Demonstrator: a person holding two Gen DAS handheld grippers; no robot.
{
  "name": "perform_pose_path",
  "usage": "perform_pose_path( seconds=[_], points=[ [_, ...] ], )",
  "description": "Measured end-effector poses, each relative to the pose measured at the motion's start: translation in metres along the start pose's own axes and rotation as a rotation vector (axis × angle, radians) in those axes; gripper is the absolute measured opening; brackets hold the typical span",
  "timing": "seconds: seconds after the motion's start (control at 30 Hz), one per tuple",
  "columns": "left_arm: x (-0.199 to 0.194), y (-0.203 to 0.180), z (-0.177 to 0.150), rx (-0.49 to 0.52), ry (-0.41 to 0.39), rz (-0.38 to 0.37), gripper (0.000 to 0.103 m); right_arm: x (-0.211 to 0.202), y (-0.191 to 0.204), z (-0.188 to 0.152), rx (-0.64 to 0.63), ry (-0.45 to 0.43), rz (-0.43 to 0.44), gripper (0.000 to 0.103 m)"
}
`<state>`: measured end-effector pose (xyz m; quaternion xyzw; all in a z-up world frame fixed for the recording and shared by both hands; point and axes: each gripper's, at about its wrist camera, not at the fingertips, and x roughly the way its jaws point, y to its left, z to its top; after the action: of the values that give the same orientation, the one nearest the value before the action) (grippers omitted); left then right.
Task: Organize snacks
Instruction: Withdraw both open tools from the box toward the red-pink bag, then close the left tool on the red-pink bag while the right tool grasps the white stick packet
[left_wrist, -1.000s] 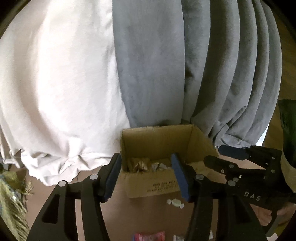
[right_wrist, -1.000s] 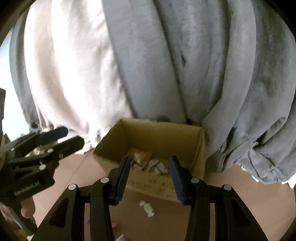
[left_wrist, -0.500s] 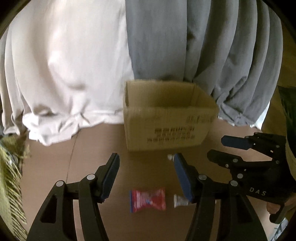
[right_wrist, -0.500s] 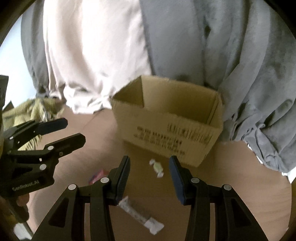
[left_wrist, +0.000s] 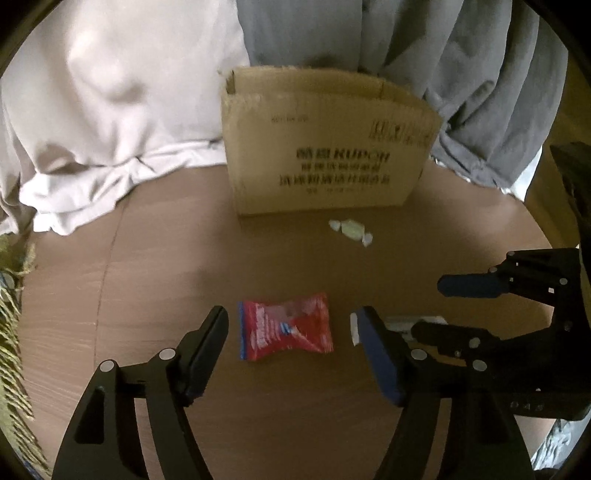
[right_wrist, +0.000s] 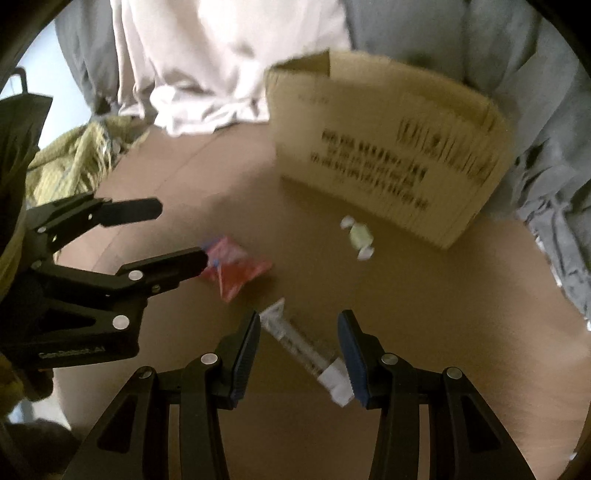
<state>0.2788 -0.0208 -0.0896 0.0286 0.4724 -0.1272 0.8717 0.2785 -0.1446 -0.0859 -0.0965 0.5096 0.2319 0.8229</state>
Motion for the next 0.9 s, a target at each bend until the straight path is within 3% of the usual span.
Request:
perform_pose_path(
  seconds=[0.37,0.77,0.9],
  points=[
    [0.048,0.003,-0.006,0.013,0.126,-0.005,0.077,0.048,0.001,-0.013,-0.057,0.171,0.047,0.045],
    [0.077,0.008,-0.004,-0.027,0.172,-0.017,0.077,0.070,-0.001,-0.005,-0.074,0.183,0.052,0.045],
    [0.079,0.008,-0.003,-0.029,0.166,-0.014,0.073,0.071,-0.003,-0.007,-0.057,0.162,0.054,0.037]
  ],
)
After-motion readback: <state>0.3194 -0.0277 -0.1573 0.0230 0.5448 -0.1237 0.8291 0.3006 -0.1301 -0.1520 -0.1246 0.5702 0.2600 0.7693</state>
